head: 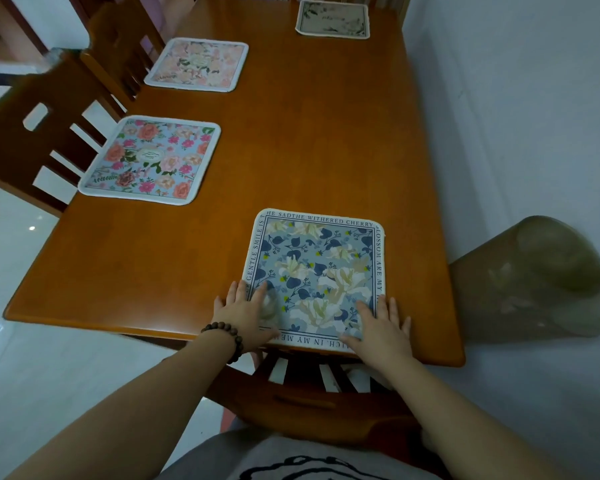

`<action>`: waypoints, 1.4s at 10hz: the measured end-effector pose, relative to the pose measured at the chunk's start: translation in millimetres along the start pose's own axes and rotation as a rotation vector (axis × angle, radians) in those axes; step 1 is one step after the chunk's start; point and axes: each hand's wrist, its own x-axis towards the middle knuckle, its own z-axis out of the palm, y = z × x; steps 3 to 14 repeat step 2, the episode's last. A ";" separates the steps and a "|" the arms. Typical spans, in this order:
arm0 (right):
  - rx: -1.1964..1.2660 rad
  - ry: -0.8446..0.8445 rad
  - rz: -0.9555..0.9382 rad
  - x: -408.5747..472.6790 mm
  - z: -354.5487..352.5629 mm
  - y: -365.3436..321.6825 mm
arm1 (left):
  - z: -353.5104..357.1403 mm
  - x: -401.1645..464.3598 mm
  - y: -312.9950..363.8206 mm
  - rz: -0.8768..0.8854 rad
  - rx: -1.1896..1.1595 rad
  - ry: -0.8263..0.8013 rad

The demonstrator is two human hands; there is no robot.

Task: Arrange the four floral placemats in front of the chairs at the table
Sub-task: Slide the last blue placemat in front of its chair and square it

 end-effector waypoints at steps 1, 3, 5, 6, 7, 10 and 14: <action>0.033 0.026 -0.015 -2.1 -3.6 0.5 | -4.4 -2.3 3.1 -0.016 -0.079 0.047; 0.041 0.097 -0.035 -6.1 -9.3 -3.0 | -10.8 -7.0 8.7 -0.018 -0.080 0.111; 0.041 0.097 -0.035 -6.1 -9.3 -3.0 | -10.8 -7.0 8.7 -0.018 -0.080 0.111; 0.041 0.097 -0.035 -6.1 -9.3 -3.0 | -10.8 -7.0 8.7 -0.018 -0.080 0.111; 0.041 0.097 -0.035 -6.1 -9.3 -3.0 | -10.8 -7.0 8.7 -0.018 -0.080 0.111; 0.041 0.097 -0.035 -6.1 -9.3 -3.0 | -10.8 -7.0 8.7 -0.018 -0.080 0.111; 0.041 0.097 -0.035 -6.1 -9.3 -3.0 | -10.8 -7.0 8.7 -0.018 -0.080 0.111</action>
